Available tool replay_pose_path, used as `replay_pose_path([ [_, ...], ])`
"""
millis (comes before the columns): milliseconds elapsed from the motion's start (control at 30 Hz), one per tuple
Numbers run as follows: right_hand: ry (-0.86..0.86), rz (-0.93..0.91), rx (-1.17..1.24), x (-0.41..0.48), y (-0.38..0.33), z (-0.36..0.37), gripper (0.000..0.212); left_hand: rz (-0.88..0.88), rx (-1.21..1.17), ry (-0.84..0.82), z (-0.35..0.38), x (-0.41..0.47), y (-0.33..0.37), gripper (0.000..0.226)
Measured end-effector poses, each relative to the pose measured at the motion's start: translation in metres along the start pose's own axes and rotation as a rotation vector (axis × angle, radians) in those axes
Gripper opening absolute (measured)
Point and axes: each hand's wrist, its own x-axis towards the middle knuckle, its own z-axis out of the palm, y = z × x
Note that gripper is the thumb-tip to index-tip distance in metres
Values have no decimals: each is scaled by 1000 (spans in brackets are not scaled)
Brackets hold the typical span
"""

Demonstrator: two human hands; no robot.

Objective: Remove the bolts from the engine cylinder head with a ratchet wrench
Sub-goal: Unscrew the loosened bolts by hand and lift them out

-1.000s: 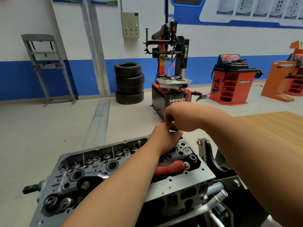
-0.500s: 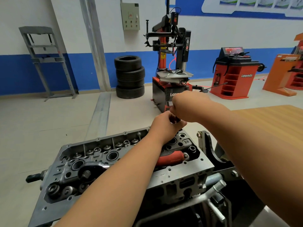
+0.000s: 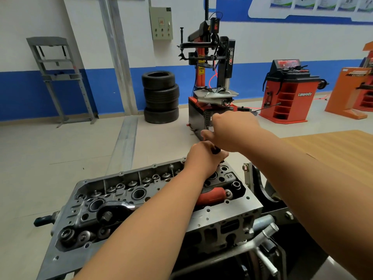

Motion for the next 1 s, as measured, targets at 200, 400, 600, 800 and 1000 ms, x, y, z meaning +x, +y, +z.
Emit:
replay_pose_path([
  [200, -89, -45, -17, 2, 2, 2, 31, 10, -80, -17, 2, 1, -7, 27],
  [400, -280, -224, 342, 1, 10, -10, 38, 67, -165, -62, -3, -1, -11, 10],
  [600, -96, -136, 297, 3, 6, -6, 35, 40, -132, -29, -2, 3, -9, 11],
  [800, -63, 14, 62, 7, 5, 4, 46, -64, -144, 21, 4, 8, -5, 28],
  [1000, -218, -156, 140, 2, 9, -2, 11, -59, 58, 57, 6, 2, -13, 14],
])
